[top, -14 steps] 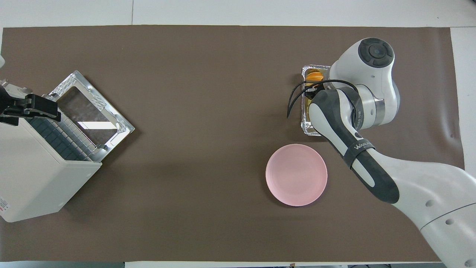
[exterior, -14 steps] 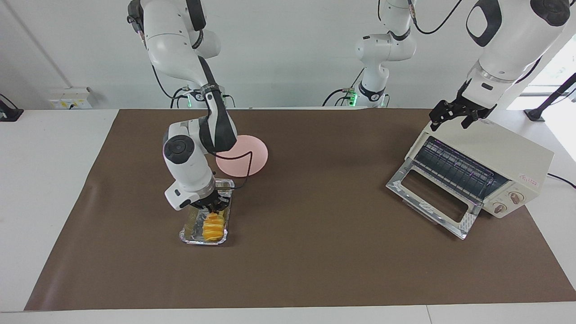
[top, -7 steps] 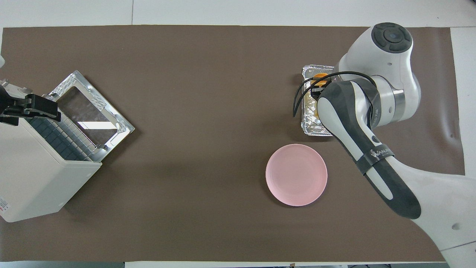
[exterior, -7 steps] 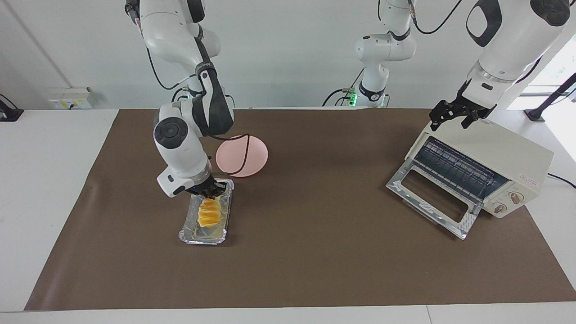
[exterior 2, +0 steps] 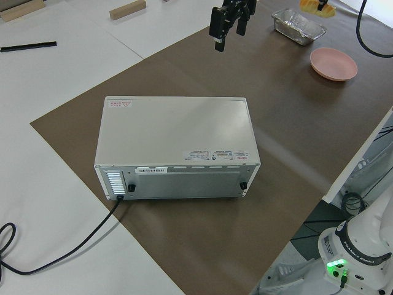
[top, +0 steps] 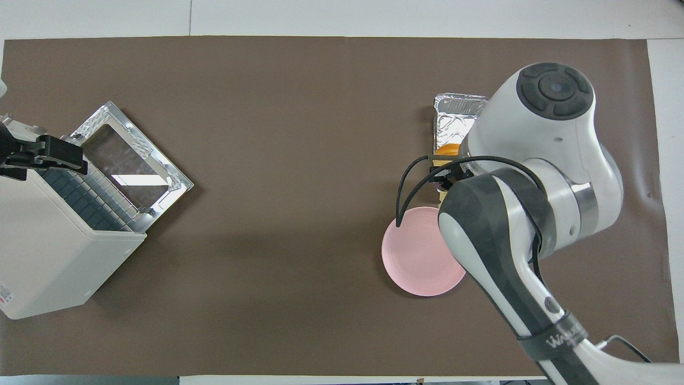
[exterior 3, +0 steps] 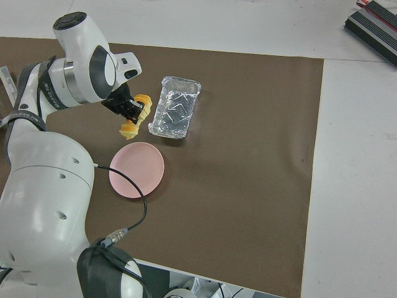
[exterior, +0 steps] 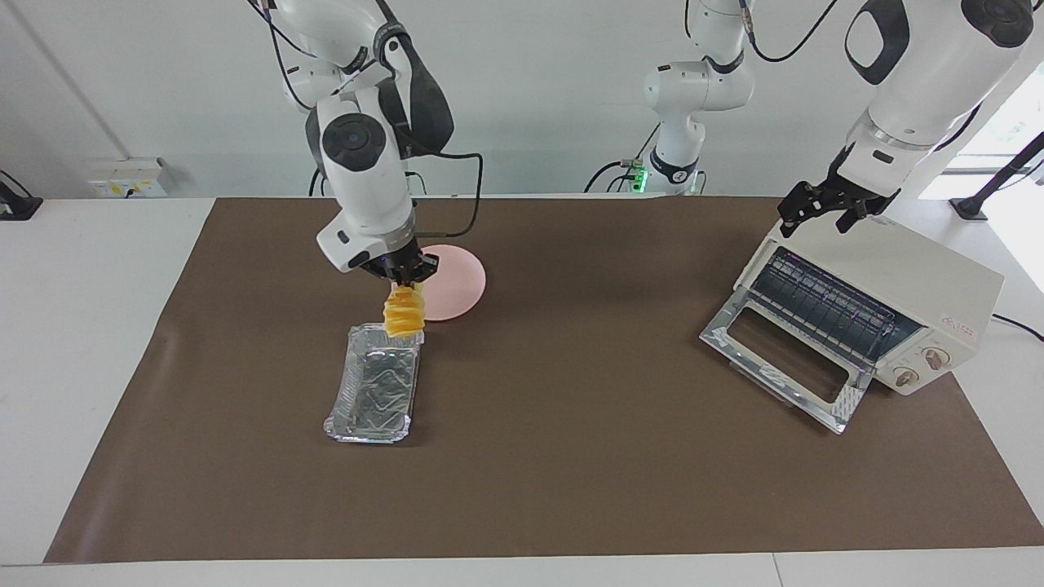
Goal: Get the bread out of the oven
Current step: 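Carry the bread rolls with the right gripper over the pink plate, then lower the bread onto the pink plate and open the right gripper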
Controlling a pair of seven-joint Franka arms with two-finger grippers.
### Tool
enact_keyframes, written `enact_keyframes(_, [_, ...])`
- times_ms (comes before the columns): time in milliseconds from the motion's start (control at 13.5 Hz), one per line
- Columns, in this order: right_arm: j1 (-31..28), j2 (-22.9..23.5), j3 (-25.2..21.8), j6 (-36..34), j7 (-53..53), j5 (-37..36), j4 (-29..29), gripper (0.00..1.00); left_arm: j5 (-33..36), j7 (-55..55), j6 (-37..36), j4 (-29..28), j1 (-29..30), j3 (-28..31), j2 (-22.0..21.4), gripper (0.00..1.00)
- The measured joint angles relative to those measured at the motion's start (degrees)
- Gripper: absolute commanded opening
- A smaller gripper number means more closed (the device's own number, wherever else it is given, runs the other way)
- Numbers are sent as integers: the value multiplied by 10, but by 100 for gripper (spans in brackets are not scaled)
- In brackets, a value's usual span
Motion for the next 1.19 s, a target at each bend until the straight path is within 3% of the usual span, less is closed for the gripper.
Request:
enact_keyframes(296, [42, -102, 1, 123, 30, 0, -180, 0, 0, 0, 0, 0, 0, 0, 0, 100])
enact_keyframes(593, [54, -148, 1, 272, 34, 0, -337, 0, 0, 0, 0, 0, 0, 0, 0, 100])
enact_keyframes(815, [66, -145, 1, 352, 47, 0, -394, 0, 0, 0, 0, 0, 0, 0, 0, 100])
enact_keyframes(1037, [78, -128, 1, 384, 52, 0, -409, 0, 0, 0, 0, 0, 0, 0, 0, 100])
enact_keyframes(1111, [78, -125, 1, 385, 52, 0, -409, 29, 0, 0, 0, 0, 0, 0, 0, 100])
enact_keyframes(1185, [78, -124, 1, 385, 52, 0, -409, 99, 0, 0, 0, 0, 0, 0, 0, 100])
